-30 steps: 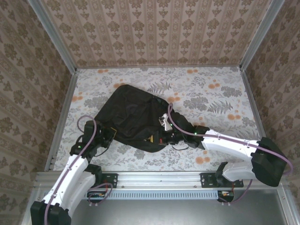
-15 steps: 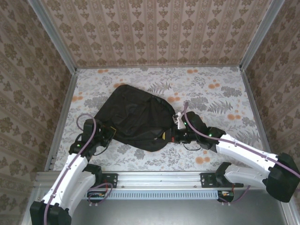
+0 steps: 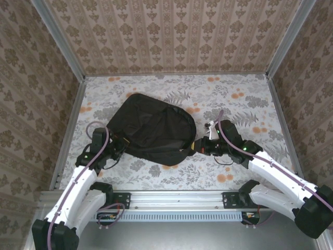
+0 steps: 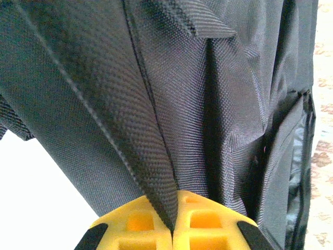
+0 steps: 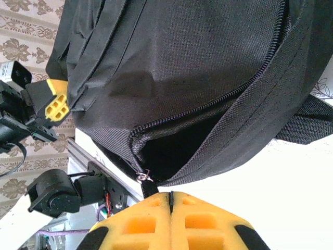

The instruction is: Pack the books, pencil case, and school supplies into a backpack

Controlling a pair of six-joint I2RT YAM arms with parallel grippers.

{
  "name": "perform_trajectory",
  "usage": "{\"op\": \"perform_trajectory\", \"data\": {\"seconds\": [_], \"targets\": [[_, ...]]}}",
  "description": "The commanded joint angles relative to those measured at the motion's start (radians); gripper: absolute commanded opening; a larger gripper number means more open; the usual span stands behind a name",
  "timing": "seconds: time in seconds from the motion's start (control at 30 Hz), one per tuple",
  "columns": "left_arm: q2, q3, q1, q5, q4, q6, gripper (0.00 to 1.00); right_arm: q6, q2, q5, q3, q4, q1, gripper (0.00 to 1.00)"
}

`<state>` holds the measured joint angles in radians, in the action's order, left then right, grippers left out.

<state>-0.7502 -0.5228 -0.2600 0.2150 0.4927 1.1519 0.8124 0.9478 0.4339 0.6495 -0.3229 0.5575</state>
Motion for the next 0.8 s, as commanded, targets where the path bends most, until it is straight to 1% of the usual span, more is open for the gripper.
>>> {"op": "perform_trajectory", "data": {"seconds": [0.0, 0.1, 0.23, 0.33, 0.37, 0.4, 0.5, 0.53, 0.6, 0.67, 0.77], "targets": [[-0.078, -0.109, 0.021, -0.142, 0.031, -0.162, 0.0, -0.028, -0.017, 0.046, 0.001, -0.042, -0.017, 0.0], [-0.209, -0.192, 0.019, -0.11, 0.023, -0.244, 0.0, -0.028, -0.016, 0.097, 0.002, -0.018, 0.008, 0.0], [-0.422, -0.337, -0.019, -0.033, 0.01, -0.321, 0.0, -0.027, 0.006, 0.089, 0.015, 0.0, 0.1, 0.0], [-0.57, -0.488, -0.069, -0.007, 0.052, -0.401, 0.0, -0.004, 0.045, 0.072, 0.025, 0.033, 0.163, 0.0], [-0.609, -0.536, -0.082, -0.007, 0.069, -0.427, 0.04, 0.009, 0.058, 0.067, 0.024, 0.052, 0.176, 0.0], [-0.655, -0.59, -0.095, -0.004, 0.087, -0.455, 0.1, 0.026, 0.074, 0.066, 0.024, 0.081, 0.187, 0.0], [-0.752, -0.719, -0.1, -0.011, 0.18, -0.487, 0.41, 0.074, 0.126, 0.056, 0.038, 0.15, 0.202, 0.0], [-0.759, -0.736, -0.099, -0.011, 0.194, -0.485, 0.47, 0.084, 0.146, 0.049, 0.05, 0.163, 0.202, 0.0], [-0.736, -0.724, -0.101, -0.013, 0.202, -0.467, 0.52, 0.113, 0.181, 0.028, 0.072, 0.196, 0.203, 0.0], [-0.684, -0.682, -0.102, -0.007, 0.201, -0.432, 0.55, 0.145, 0.221, 0.03, 0.091, 0.253, 0.202, 0.0], [-0.583, -0.609, -0.102, -0.009, 0.236, -0.347, 0.54, 0.197, 0.274, 0.037, 0.126, 0.323, 0.203, 0.0]]}}
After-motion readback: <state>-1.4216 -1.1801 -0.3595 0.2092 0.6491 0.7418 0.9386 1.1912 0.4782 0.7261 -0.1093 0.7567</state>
